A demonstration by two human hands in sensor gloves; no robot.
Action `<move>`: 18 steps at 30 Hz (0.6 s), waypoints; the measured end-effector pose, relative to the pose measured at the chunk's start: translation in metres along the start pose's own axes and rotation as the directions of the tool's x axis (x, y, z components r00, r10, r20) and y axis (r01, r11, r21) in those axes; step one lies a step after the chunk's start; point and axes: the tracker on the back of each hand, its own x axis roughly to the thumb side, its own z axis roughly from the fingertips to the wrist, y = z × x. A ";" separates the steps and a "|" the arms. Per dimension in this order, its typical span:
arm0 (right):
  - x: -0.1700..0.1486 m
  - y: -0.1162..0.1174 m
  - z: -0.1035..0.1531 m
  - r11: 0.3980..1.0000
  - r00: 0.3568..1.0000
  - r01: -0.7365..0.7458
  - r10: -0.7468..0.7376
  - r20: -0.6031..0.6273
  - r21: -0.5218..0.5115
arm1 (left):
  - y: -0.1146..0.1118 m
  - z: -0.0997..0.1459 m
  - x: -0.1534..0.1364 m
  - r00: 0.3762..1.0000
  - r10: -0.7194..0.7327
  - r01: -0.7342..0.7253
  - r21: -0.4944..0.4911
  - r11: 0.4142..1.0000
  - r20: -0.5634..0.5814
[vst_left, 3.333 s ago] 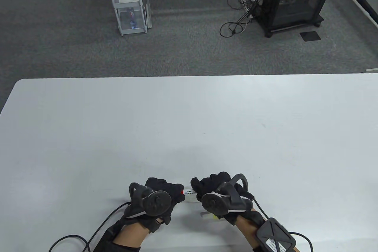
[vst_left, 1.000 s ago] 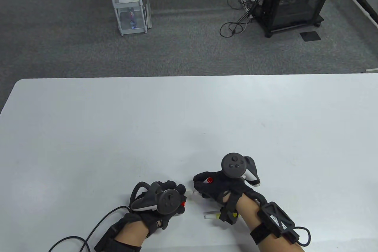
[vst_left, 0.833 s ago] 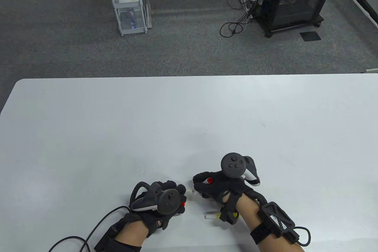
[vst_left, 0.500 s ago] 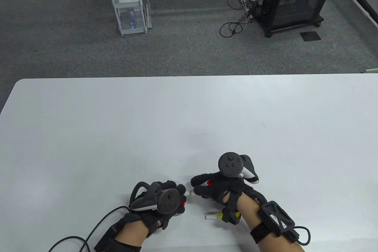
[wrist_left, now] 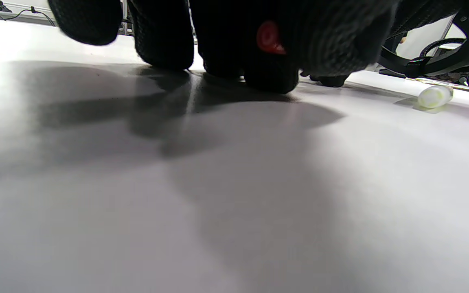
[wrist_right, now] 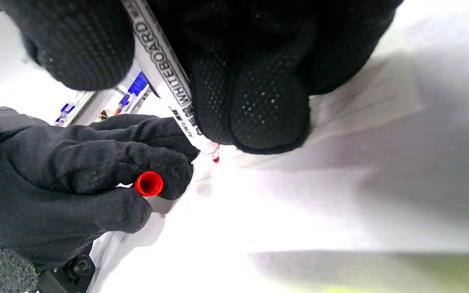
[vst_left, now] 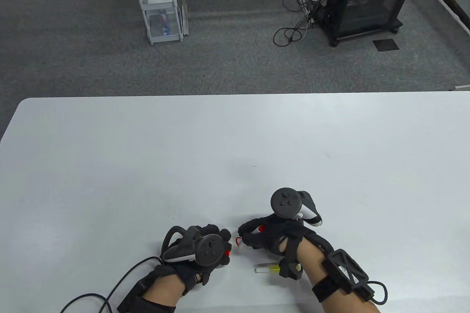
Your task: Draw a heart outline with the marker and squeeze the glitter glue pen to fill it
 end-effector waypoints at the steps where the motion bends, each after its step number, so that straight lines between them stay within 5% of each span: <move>1: 0.000 0.000 0.000 1.000 1.000 0.000 0.000 0.000 0.000 | 0.000 0.000 0.000 1.000 0.001 -0.001 0.000 1.000 0.000; 18: -0.006 -0.006 0.005 0.998 0.999 0.031 -0.031 -0.006 -0.055 | 0.000 0.000 -0.002 1.000 0.026 -0.026 -0.008 1.000 -0.003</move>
